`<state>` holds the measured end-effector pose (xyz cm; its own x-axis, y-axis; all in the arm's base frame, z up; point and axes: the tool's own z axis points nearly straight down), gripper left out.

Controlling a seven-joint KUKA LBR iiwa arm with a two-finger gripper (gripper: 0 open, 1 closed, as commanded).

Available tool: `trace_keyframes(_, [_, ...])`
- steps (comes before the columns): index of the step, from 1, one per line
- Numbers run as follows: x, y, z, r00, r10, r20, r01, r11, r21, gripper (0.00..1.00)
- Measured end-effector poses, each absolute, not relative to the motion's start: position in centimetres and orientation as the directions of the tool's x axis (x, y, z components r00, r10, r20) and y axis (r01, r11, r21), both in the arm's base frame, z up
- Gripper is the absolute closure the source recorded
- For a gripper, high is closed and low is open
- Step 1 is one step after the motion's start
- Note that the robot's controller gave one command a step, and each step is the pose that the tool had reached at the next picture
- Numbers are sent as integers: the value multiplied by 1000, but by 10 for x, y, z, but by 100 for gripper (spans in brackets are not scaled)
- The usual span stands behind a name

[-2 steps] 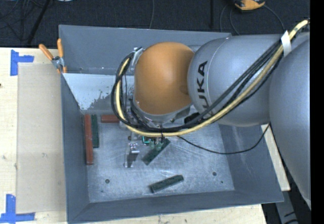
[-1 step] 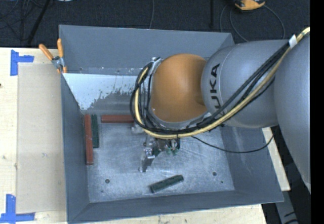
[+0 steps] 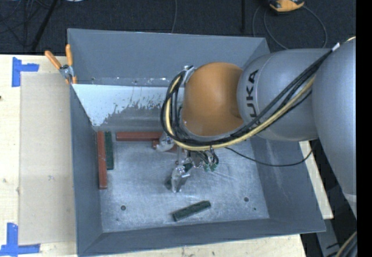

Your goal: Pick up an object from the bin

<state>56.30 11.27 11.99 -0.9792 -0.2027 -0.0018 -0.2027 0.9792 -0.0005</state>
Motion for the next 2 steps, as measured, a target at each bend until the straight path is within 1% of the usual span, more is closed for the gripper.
trace_keyframes(1, [570,77,77,-919,-394,-17,-394,919,0,100])
trace_keyframes(2, [570,77,77,-919,-394,-17,-394,919,0,100])
